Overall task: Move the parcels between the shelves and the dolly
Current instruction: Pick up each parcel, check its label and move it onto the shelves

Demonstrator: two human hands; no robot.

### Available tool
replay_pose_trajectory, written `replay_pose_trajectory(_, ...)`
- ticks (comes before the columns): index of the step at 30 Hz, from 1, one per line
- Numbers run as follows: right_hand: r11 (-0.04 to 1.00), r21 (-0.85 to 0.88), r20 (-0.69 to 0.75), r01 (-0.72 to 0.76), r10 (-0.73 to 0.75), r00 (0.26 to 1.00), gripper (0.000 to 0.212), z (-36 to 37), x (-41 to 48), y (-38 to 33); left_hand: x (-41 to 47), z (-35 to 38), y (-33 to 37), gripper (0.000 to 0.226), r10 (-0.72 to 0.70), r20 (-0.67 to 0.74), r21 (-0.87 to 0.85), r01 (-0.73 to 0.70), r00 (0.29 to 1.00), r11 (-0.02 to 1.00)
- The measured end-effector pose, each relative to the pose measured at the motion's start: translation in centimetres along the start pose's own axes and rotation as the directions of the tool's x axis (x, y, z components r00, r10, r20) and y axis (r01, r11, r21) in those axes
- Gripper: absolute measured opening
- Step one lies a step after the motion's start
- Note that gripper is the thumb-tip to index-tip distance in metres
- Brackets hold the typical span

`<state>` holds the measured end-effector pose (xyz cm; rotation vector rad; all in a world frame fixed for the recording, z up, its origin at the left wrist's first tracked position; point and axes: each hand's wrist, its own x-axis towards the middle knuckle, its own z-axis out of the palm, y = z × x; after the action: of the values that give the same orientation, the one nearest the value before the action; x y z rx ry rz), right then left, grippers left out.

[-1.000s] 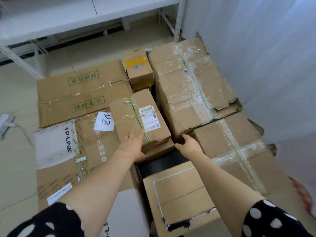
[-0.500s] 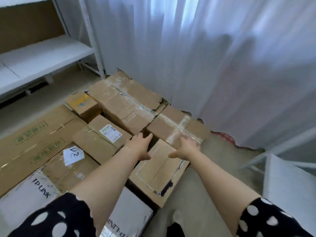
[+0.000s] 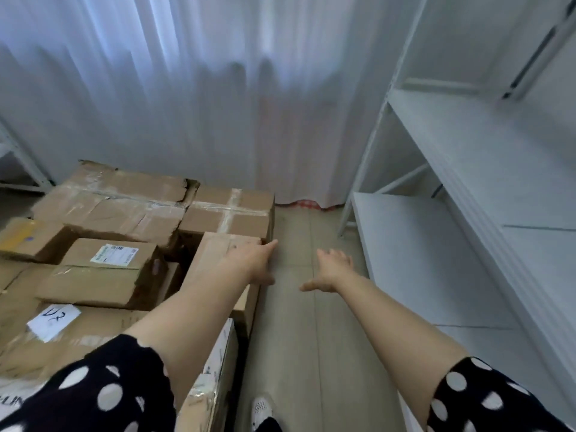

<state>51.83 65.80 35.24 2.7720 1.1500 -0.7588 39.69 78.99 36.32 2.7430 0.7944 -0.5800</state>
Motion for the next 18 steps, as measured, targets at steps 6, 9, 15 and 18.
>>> replay_pose_trajectory(6, 0.987, 0.064, 0.009, -0.146, 0.146, 0.989, 0.091, 6.0, -13.1, 5.8, -8.8, 5.0, 8.6, 0.09, 0.162, 0.063, 0.087, -0.167, 0.985, 0.982)
replay_pose_trajectory(9, 0.974, 0.09, 0.017, -0.207, 0.206, 0.978, 0.087, 7.8, -18.7, 7.5, -12.9, 6.3, 12.2, 0.088, 0.242, 0.109, 0.151, -0.257, 0.964, 0.955)
replay_pose_trajectory(15, 0.883, 0.269, 0.024, -0.386, 0.394, 0.919, 0.075, 11.9, -30.1, 11.2, -19.8, 7.6, 19.0, 0.085, 0.435, 0.133, 0.237, -0.455, 0.89, 0.858)
replay_pose_trajectory(18, 0.778, 0.392, 0.062, -0.491, 0.511, 0.858, 0.073, 14.7, -36.1, 11.9, -24.1, 9.3, 21.2, 0.083, 0.546, 0.154, 0.269, -0.566, 0.824, 0.779)
